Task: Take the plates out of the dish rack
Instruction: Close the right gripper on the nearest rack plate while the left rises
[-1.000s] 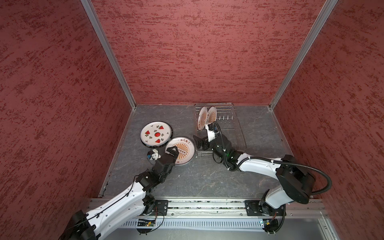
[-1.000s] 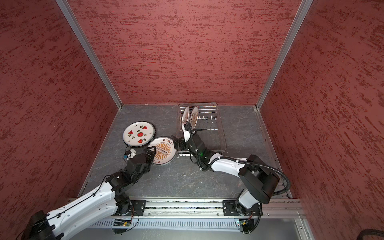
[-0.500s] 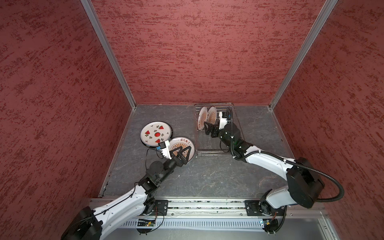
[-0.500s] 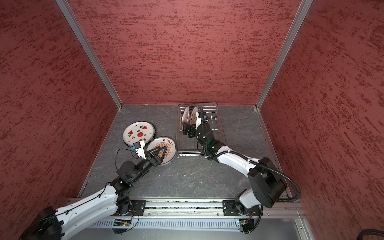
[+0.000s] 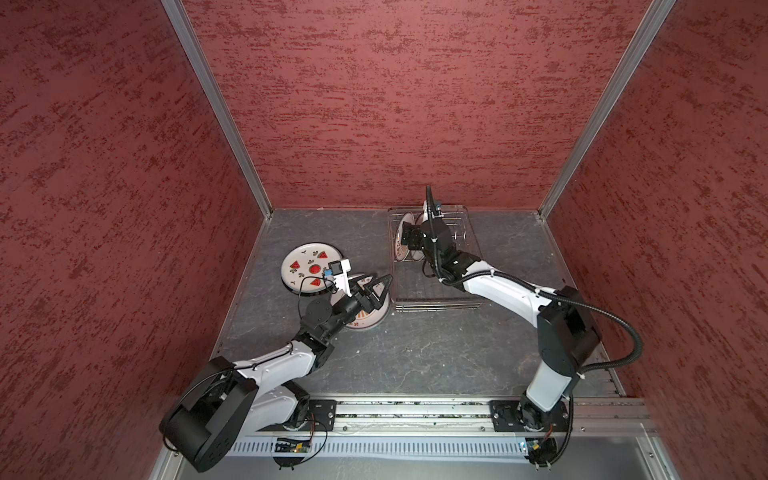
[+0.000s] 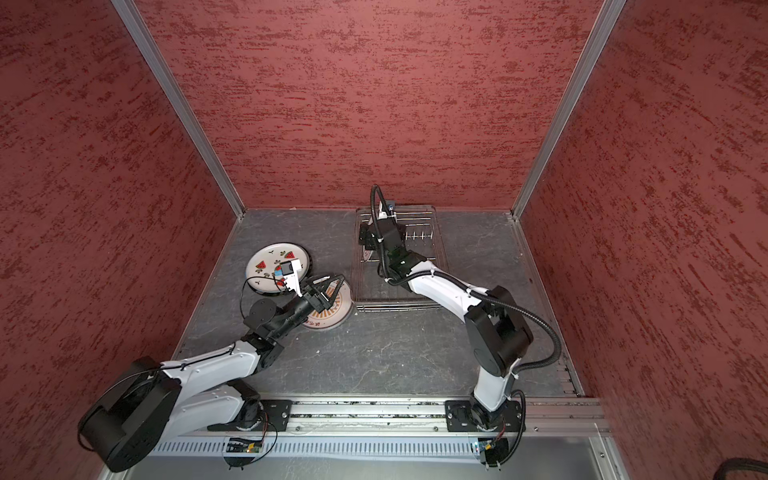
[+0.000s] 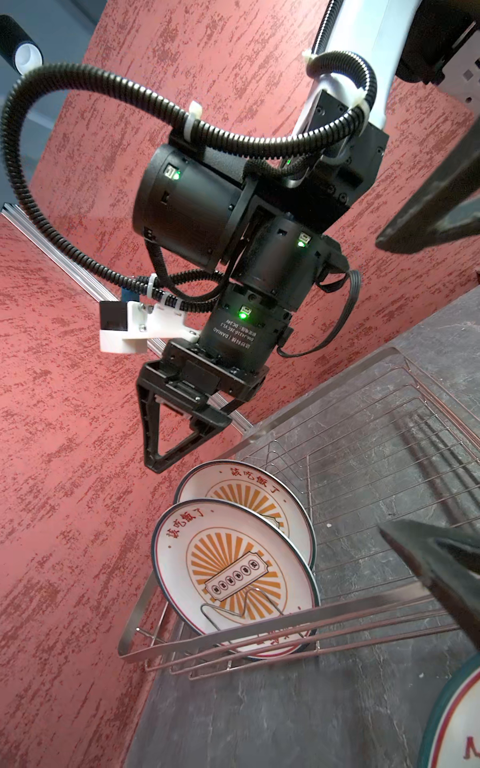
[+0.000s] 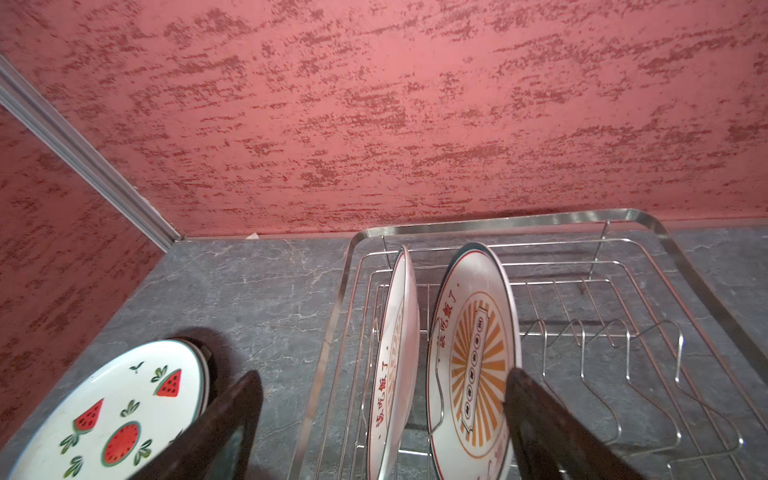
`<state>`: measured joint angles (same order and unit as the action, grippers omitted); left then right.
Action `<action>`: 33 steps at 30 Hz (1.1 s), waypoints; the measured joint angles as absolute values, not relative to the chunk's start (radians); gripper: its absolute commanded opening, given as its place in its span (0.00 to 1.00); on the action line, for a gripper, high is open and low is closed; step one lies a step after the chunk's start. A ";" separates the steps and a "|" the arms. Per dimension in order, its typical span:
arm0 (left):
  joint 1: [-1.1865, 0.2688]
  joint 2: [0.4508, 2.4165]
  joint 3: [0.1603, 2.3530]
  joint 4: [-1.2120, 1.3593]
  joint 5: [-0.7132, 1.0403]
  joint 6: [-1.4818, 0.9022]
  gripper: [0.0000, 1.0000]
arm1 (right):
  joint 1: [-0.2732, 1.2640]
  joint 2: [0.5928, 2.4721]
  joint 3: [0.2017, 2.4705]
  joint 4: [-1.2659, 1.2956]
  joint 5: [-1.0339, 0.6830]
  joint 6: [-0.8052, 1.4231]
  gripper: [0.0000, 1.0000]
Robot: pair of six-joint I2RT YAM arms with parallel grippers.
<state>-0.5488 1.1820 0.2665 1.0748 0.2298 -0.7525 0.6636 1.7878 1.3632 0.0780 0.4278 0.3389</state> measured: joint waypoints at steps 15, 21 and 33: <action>-0.567 1.242 0.249 1.154 0.233 -0.756 0.99 | 0.644 2.012 1.652 -0.144 0.543 0.337 0.39; -0.604 1.188 0.231 1.140 0.219 -0.742 0.99 | 0.644 2.057 1.703 -0.190 0.584 0.328 0.36; -0.636 1.129 0.225 1.073 0.126 -0.693 0.99 | 0.645 2.133 1.783 -0.237 0.604 0.314 0.18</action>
